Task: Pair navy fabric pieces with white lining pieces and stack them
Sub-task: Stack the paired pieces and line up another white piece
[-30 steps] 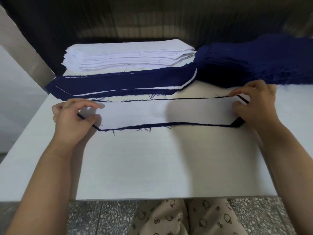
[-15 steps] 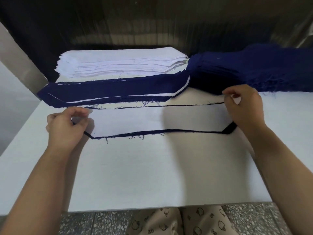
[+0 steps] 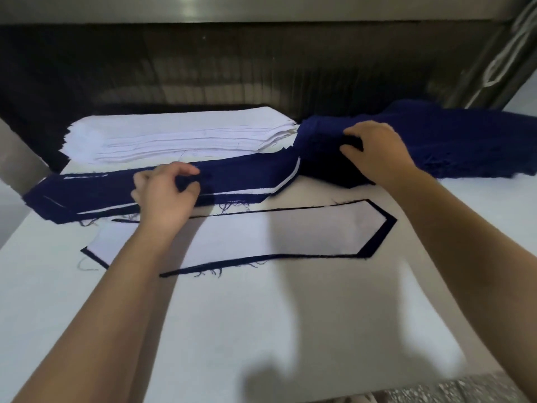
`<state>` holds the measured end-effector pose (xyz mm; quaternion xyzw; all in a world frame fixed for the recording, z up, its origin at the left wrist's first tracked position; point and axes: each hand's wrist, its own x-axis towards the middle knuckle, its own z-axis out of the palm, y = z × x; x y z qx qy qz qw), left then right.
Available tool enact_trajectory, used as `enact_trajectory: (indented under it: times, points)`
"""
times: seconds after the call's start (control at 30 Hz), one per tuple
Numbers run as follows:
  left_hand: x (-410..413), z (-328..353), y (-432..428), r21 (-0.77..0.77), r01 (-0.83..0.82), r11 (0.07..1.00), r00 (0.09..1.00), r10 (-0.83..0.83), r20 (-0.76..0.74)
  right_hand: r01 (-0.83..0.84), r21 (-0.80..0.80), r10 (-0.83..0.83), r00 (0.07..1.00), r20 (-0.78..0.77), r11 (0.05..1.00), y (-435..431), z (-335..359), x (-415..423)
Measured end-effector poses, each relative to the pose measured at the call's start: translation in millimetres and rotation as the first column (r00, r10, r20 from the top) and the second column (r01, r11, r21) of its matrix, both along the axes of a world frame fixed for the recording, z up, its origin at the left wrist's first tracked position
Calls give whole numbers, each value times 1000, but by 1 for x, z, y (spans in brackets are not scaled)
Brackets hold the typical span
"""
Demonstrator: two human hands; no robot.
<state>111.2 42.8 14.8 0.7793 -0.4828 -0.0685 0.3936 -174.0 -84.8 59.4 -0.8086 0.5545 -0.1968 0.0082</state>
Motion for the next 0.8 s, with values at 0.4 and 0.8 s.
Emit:
enact_trajectory:
  times: [0.4,0.8]
  points:
    - [-98,15,-81,-53,201,978,978,-204,-53,38,47,-44,993,114,998,-22,16,-6]
    - [-132,26,-93,-151,334,931,927,-353,-129,38,101,-94,770,631,994,-24,11,-12]
